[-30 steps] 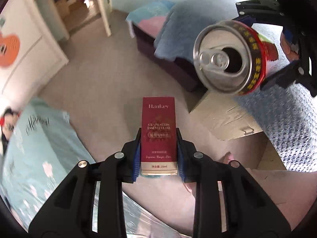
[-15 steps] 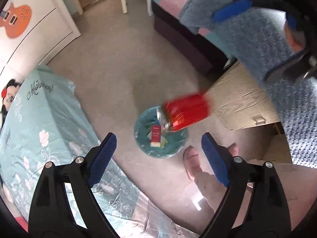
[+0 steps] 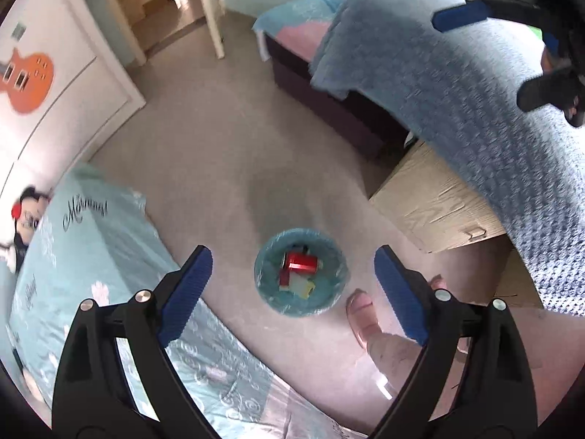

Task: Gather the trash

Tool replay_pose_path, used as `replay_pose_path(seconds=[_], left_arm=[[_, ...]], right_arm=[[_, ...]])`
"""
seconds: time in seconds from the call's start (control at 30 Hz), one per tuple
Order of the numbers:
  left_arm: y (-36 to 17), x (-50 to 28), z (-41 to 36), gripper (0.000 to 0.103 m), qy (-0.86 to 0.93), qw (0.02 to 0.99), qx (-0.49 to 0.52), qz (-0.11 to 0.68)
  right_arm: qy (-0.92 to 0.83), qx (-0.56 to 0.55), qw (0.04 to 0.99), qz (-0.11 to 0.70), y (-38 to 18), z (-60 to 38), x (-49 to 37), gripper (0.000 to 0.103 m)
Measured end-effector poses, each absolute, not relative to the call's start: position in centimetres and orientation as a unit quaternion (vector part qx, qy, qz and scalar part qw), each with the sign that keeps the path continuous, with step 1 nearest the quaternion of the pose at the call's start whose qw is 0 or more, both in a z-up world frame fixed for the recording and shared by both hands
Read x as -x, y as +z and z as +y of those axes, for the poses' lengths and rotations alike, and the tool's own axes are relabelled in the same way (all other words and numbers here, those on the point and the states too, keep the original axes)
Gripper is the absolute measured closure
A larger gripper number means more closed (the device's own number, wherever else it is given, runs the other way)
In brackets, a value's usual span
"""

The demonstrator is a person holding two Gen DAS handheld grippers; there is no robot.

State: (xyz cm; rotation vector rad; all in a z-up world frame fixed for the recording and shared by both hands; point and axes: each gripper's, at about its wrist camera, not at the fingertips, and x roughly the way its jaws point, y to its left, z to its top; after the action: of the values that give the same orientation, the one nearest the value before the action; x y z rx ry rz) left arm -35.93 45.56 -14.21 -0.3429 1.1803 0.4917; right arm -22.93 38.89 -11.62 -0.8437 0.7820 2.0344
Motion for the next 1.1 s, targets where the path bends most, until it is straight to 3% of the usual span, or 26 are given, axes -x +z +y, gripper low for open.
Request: replay_pose_path(seconds=[0.3, 0.67, 1.1], left_arm=[[-9.8, 26.2, 41.5, 0.008, 0.143, 0.842, 0.088, 0.513], [-5.3, 12.4, 29.3, 0.007, 0.02, 0.879, 0.008, 0.476], [-3.8, 1.9, 12.8, 0.007, -0.087, 0.886, -0.026, 0.456]], right_arm=[[0.709, 0.261, 0.552, 0.351, -8.1, 29.0, 14.1, 0.014], [0.518, 0.184, 0.738, 0.392, -5.5, 9.6, 5.7, 0.014], [0.298, 0.081, 0.852, 0.422, -5.2, -10.8, 2.7, 0.014]])
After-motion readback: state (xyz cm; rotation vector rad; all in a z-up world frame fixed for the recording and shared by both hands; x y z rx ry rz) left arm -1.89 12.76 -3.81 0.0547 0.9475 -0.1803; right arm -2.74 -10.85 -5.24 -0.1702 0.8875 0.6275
